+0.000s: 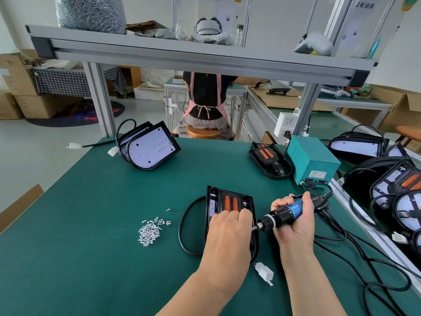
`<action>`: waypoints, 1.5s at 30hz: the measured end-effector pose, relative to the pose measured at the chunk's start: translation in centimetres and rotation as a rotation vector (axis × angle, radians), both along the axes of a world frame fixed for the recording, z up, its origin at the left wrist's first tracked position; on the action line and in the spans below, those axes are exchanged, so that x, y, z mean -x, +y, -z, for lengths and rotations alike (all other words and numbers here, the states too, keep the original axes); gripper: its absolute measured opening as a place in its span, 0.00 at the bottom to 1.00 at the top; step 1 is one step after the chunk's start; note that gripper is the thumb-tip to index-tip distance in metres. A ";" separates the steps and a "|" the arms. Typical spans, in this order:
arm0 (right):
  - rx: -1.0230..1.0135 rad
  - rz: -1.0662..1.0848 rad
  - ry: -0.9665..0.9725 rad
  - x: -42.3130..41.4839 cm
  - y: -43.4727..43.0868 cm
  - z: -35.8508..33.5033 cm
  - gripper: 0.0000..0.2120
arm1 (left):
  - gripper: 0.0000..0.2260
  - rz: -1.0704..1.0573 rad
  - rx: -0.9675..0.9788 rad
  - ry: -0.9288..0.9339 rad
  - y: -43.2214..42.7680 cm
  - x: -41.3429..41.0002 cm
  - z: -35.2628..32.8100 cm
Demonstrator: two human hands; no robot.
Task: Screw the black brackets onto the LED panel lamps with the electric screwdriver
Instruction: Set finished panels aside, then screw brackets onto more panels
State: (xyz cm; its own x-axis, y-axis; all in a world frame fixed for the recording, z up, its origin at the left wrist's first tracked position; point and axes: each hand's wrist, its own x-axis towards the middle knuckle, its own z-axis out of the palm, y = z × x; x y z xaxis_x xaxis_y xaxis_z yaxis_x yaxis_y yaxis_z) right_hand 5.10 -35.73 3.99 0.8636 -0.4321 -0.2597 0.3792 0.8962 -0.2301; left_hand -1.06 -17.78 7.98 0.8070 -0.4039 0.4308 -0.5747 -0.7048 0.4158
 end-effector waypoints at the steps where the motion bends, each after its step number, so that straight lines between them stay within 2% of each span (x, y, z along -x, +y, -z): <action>1: -0.006 0.004 0.002 0.0 0.0 0.0 0.14 | 0.16 -0.004 -0.013 0.020 -0.1 -0.1 -0.2; 4: -0.032 0.018 -0.003 0.0 -0.1 0.0 0.16 | 0.11 -0.004 -0.010 0.130 0.1 -1.1 -0.5; 6: -0.044 0.015 -0.015 0.0 -0.2 0.0 0.15 | 0.13 0.007 -0.007 0.238 0.4 -1.6 -1.0; 9: -0.031 0.003 -0.030 0.0 -0.1 0.0 0.14 | 0.15 0.029 -0.075 0.285 0.6 -2.0 -1.6; 12: -0.006 0.002 -0.024 0.0 0.1 -0.1 0.12 | 0.11 -0.005 -0.194 0.163 0.2 -1.8 -2.1; 15: 0.001 0.002 -0.003 -0.1 0.3 -0.2 0.13 | 0.16 -0.013 -0.257 0.084 -0.6 -0.9 -2.4; 19: 0.015 -0.002 0.041 -0.1 0.3 0.0 0.15 | 0.22 -0.033 -0.433 0.003 -1.3 0.4 -2.2; 21: 0.038 -0.025 0.043 -0.1 0.3 -0.1 0.16 | 0.27 -0.037 -0.490 0.009 -1.4 0.8 -2.1; 23: 0.032 -0.030 0.032 -0.1 0.5 -0.2 0.19 | 0.31 -0.036 -0.446 -0.012 -1.4 0.2 -1.9; 25: 0.043 -0.021 0.026 0.0 0.7 -0.2 0.23 | 0.26 -0.051 -0.344 -0.013 -1.1 -0.6 -1.5; 28: 0.057 0.000 0.048 0.0 0.8 -0.2 0.20 | 0.20 -0.054 -0.181 0.049 -0.7 -0.7 -1.7; 33: 0.046 0.010 0.054 0.0 0.7 -0.2 0.15 | 0.16 -0.057 -0.080 0.161 -0.1 -1.6 -0.8; 37: 0.038 0.007 0.052 -0.1 0.6 -0.1 0.15 | 0.20 -0.054 0.238 0.346 1.3 -2.2 -0.5; 40: 0.029 0.011 0.048 -0.1 0.6 -0.1 0.13 | 0.18 -0.256 0.521 0.300 3.1 -3.7 0.0; 42: 0.040 0.013 0.055 -0.2 0.6 -0.1 0.13 | 0.19 -0.376 0.538 0.371 4.3 -5.2 0.8; 45: 0.066 0.001 0.062 -0.2 0.7 -0.1 0.14 | 0.30 -0.363 0.449 0.653 4.7 -6.4 2.0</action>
State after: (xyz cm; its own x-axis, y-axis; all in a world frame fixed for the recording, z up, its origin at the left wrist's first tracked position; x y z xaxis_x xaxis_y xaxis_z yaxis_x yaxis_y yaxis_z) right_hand 5.32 -35.00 4.06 0.8460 -0.4514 -0.2837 0.3637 0.8777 -0.3121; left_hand 5.35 -13.13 6.03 0.9941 0.0228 -0.1065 0.1040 -0.4883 0.8665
